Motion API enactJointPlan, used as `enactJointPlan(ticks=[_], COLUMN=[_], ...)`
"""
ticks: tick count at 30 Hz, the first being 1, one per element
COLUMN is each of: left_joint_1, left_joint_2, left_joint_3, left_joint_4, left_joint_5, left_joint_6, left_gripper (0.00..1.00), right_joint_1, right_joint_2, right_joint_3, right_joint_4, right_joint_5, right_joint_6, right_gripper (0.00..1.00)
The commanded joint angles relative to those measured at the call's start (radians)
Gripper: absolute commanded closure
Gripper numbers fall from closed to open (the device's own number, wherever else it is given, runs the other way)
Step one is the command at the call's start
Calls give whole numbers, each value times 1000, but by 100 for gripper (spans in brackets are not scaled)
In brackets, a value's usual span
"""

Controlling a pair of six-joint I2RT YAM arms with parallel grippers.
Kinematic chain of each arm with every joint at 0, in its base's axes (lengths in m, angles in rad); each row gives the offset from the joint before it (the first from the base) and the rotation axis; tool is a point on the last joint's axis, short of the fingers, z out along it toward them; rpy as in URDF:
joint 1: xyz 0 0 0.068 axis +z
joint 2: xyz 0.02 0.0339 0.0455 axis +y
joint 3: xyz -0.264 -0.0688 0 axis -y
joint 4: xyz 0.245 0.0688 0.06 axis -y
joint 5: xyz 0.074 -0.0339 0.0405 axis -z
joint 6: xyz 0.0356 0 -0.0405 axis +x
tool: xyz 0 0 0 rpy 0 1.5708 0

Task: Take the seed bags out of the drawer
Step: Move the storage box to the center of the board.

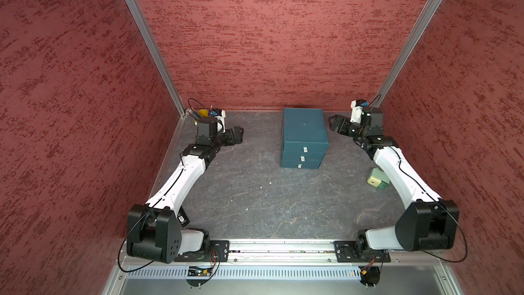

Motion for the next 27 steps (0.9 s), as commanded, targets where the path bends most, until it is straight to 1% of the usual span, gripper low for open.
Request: enactJointPlan(ticks=[1,3,6,11,19,27], left_joint_1=[-9,-15,-26,-29,-34,-40], left_joint_2=[24,28,29,25,22,13], left_joint_3=[36,40,45,36,43,55], left_joint_4=[-71,-78,-93,-104,-116,-138], left_joint_5=[84,99,107,117,127,122], left_joint_6=[-71,-79,-79,-77,-79,-78], left_gripper=[0,0,0,0,0,0], right_joint_1=[-5,-5,-6,-2,51,154], right_joint_2=[80,129,191,259,287,310], right_joint_3=[79,123,173,215,218,212], right_joint_4=[-94,-109,-135,-140,-149,-124], right_joint_5=[-183,-216,-232,-285,-351,-368], right_joint_6=[50,60,57,57,51,82], right_gripper=[1,1,1,1,1,1])
